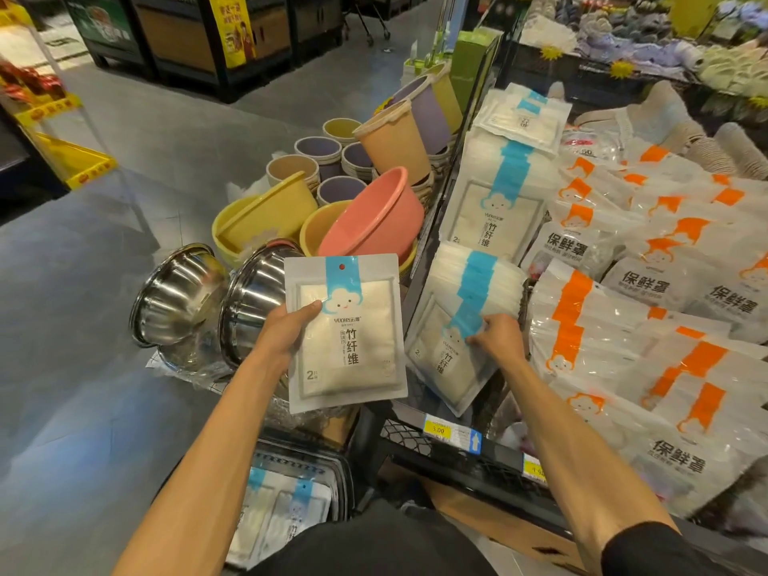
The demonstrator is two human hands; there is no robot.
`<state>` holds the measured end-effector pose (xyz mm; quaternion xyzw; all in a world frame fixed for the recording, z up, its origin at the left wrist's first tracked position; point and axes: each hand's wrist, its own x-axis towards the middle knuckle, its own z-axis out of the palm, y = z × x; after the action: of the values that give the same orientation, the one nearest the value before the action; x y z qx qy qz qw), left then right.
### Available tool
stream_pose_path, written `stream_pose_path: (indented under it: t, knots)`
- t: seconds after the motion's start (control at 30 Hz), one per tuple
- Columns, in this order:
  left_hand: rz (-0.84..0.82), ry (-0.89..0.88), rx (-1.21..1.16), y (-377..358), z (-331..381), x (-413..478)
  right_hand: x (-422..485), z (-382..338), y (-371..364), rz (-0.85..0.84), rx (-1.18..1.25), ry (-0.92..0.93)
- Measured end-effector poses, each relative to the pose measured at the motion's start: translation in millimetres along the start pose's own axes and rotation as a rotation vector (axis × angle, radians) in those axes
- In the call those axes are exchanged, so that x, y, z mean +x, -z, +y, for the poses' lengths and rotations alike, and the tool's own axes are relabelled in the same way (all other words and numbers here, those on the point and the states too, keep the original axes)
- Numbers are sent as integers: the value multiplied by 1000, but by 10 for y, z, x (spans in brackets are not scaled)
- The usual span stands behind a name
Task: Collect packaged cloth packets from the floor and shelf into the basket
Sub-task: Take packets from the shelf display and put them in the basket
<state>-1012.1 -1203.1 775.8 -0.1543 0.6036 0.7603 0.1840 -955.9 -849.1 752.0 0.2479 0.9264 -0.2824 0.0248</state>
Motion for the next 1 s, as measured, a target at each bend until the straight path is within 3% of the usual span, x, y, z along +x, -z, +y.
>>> stream_pose_path:
  t: [0.27,1.0]
  knots:
    - [26,8,1,62,-3,-19,149,-129,85,59,-46,36]
    - [0,-23,15,-51,-5,-276,72,-175,199,-20,-225,158]
